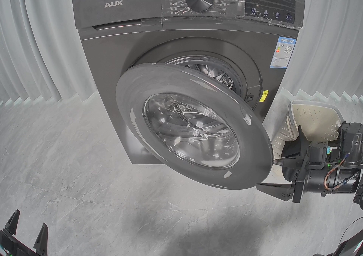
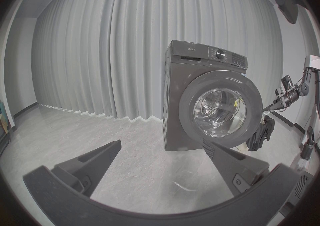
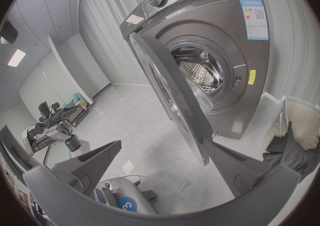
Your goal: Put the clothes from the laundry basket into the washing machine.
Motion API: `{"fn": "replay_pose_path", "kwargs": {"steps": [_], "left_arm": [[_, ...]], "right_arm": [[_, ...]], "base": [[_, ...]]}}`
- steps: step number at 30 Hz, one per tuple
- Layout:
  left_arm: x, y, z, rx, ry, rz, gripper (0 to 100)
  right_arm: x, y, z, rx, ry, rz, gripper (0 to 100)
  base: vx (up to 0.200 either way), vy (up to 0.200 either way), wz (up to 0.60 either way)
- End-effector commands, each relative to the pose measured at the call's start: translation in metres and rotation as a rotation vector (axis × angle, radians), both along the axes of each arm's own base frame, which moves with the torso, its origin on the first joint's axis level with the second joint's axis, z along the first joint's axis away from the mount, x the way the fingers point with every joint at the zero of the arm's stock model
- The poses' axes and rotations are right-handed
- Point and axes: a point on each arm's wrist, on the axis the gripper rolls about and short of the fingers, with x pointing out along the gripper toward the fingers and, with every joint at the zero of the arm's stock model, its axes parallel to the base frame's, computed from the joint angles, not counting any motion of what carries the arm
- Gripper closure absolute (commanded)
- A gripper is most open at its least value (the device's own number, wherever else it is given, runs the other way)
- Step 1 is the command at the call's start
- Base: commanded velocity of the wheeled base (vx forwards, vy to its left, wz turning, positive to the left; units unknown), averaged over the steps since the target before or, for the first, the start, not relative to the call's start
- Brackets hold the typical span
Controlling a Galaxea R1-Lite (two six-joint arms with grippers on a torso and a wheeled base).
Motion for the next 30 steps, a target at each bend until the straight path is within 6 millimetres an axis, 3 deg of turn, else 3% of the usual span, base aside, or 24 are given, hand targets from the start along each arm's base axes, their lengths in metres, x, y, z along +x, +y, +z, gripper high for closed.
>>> {"fn": "replay_pose_path", "kwargs": {"steps": [1,6,10,19,24,30], "left_arm": [[0.000,0.000,-0.005,0.000,-0.002,0.001,0],[0.000,0.000,-0.005,0.000,-0.002,0.001,0],[0.000,0.000,-0.005,0.000,-0.002,0.001,0],[0.000,0.000,-0.005,0.000,-0.002,0.001,0],[0.000,0.000,-0.005,0.000,-0.002,0.001,0],[0.000,0.000,-0.005,0.000,-0.002,0.001,0]], "right_arm": [[-0.004,0.003,-0.003,-0.002,0.014,0.024,0],[-0.013,0.006,-0.008,0.002,0.042,0.055,0],[-0.018,0.002,0.000,0.042,0.031,0.034,0],[0.000,-0.011,0.020,0.074,-0.044,-0.068,0],[0.017,-0.001,-0.004,0.015,0.046,-0.051,0],[0.029,0.009,-0.018,0.003,0.060,-0.030,0]], "base": [[0.000,0.000,0.00],[0.000,0.000,0.00],[0.000,0.000,0.00],[0.000,0.000,0.00],[0.000,0.000,0.00],[0.000,0.000,0.00]]}}
